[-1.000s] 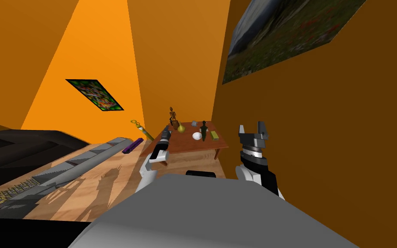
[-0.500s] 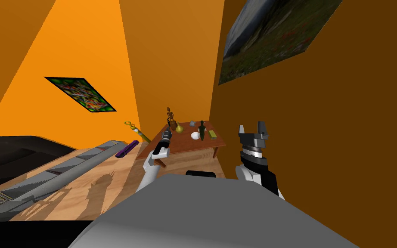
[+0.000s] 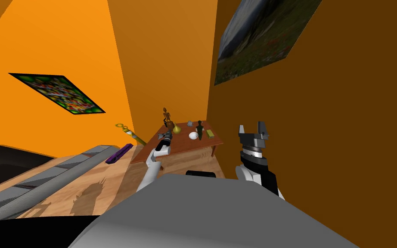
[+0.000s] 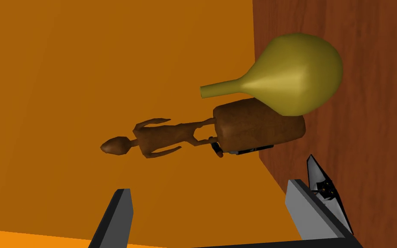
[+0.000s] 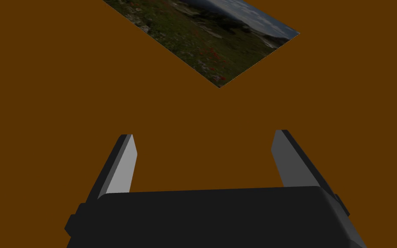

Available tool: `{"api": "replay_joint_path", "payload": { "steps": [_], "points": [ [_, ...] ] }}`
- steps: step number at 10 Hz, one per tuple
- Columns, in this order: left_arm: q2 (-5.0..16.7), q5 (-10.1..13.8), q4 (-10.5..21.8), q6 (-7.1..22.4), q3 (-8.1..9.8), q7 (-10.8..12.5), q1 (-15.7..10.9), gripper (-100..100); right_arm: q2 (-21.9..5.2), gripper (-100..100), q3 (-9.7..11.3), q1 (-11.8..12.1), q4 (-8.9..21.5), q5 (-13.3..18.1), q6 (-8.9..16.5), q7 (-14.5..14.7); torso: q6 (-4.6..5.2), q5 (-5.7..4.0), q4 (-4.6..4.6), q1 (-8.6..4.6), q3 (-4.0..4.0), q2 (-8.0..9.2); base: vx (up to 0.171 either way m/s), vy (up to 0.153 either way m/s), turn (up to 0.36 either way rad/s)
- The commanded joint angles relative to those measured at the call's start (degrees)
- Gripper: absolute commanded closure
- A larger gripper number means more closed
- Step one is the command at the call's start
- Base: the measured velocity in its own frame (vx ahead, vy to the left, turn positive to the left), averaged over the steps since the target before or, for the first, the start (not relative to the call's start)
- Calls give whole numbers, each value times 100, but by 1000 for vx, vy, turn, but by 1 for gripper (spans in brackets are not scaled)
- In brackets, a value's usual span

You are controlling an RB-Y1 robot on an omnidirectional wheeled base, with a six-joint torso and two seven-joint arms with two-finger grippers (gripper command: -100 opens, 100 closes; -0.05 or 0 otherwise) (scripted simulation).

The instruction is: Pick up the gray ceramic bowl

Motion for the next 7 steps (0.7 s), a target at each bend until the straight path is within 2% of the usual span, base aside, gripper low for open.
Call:
{"api": "replay_joint_path", "payload": {
  "steps": [1, 2, 3, 4, 5, 6, 7],
  "points": [
    [36, 12, 30, 286, 27, 26, -46, -100, 0, 0, 0, 0, 0, 0, 0, 0, 0, 0, 0, 0, 0, 0, -3, -2, -70],
    [36, 12, 30, 322, 27, 26, -46, -100, 0, 0, 0, 1, 0, 0, 0, 0, -3, 0, 0, 0, -1, -1, 0, 0, 0],
    [57, -6, 234, 549, 72, 49, -191, -100, 0, 0, 0, 1, 0, 0, 0, 0, -4, 0, -1, 0, -1, -2, 3, -8, -157],
    [57, -6, 234, 624, 72, 49, -191, -100, 0, 0, 0, 0, 0, 0, 0, 0, 1, 0, -1, -2, -2, -4, 2, -3, -71],
    [75, -26, 437, 826, 114, 71, -338, -100, 0, 0, 0, 1, 0, 0, 0, 0, -4, -1, -1, -1, -2, -4, 4, -9, -107],
    [75, -26, 437, 924, 114, 71, -338, -100, 0, 0, 0, 0, 0, 0, 0, 0, -1, -1, -1, -3, -3, -5, 5, -8, -75],
    [89, -48, 638, 1115, 153, 92, -484, -100, 0, 0, 0, 1, 0, 0, 0, 0, -3, -1, -1, -2, -3, -5, 11, -12, -138]
  ]
}}
